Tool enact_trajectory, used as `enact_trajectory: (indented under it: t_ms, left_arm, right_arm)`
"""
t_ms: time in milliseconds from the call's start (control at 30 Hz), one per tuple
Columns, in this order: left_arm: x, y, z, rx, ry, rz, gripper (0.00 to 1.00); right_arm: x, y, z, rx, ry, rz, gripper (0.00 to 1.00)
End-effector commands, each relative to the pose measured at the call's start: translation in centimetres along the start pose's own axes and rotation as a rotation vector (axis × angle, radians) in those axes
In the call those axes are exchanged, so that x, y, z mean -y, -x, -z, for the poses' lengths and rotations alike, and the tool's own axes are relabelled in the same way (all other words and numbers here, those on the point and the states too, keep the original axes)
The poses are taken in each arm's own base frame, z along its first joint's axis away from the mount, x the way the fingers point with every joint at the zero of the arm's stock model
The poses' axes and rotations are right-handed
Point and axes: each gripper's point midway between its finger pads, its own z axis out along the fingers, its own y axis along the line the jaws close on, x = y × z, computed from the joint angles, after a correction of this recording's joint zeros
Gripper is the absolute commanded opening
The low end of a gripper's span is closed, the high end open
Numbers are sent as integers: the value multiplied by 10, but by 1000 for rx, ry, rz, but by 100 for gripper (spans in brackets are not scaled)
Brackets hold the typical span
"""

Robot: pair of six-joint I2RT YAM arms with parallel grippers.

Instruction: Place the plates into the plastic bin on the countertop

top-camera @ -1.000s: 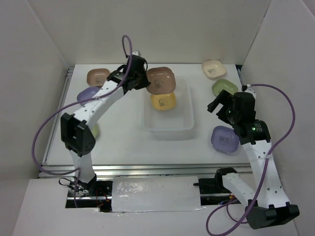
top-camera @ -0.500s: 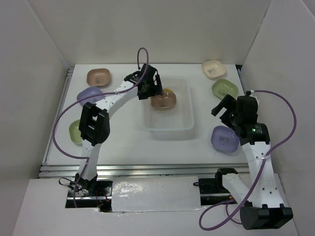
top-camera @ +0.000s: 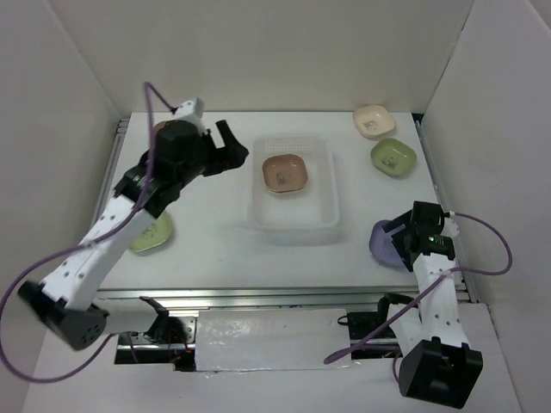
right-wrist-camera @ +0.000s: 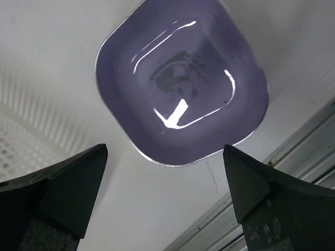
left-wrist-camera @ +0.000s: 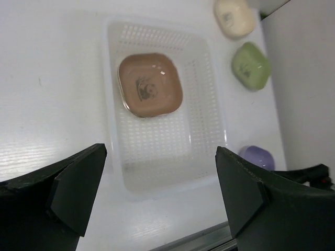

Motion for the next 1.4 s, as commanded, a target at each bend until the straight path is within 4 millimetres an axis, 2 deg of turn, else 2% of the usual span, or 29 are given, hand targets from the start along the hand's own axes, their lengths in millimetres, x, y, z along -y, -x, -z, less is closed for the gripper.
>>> enact_trajectory:
  t_ms: [0,100,200,400,467,633,733,800,833,900,967,1067,1100,1167,1200,1233,1300,1333,1367]
  left_arm:
    - [-25,-9,38,18,24,-45,99]
    - [-42,-19,56,16,49,-59,99]
    - [-55,-29,62,-7,66,-69,99]
    - [-68,-47,52,-78,74,-78,99]
    - [-69,-46,52,-73,68,-76,99]
    - [-76,-45,49,-73,71,-80,99]
    - [-82,-46,47,-83,81,-78,99]
    - [-85,-46,46,-84,83,-72,99]
    - [-86,-46,46,-83,83,-71,99]
    - [-91,-47,46,-84,90,-65,99]
    - [-97,-46,47,-83,104,-66,99]
    - [-105,-43,49,-81,124,-64,99]
    - [-107,-42,49,-79,128,-67,99]
    - [-112,-38,51,-71,147,-66,99]
    - [-116,-37,52,-67,161,-63,99]
    - [-120,-35,53,-60,180,-63,99]
    - [-136,-32,55,-43,247,-50,99]
    - [-145,-29,56,-36,280,-38,99]
    - [-152,-29,59,-34,311,-25,99]
  right_arm:
    - [14,17,-12,78,-85,-131,100]
    - [23,16,-15,50,-157,-148,100]
    - [28,6,-23,11,-165,-171,100]
    - [35,-23,-36,-110,-208,-244,100]
    - [36,-29,-39,-124,-199,-257,100]
    - [40,-26,-51,-95,-232,-268,98]
    - [39,-27,-58,-113,-239,-259,92]
    - [39,-27,-65,-119,-252,-255,80]
    - [38,-27,-67,-120,-253,-251,77]
    - [37,-27,-70,-132,-255,-243,59]
    - [36,-28,-71,-143,-253,-237,33]
    - [31,-18,-65,-102,-227,-240,11]
    - [29,-12,-60,-80,-217,-243,0]
    - [23,5,-49,-32,-217,-242,0]
    - [9,24,-39,11,-179,-246,0]
    - [5,32,-33,30,-169,-233,0]
    - [-9,48,-14,77,-137,-192,0]
    - [-24,67,5,121,-105,-177,0]
    - [-37,72,17,145,-73,-141,0]
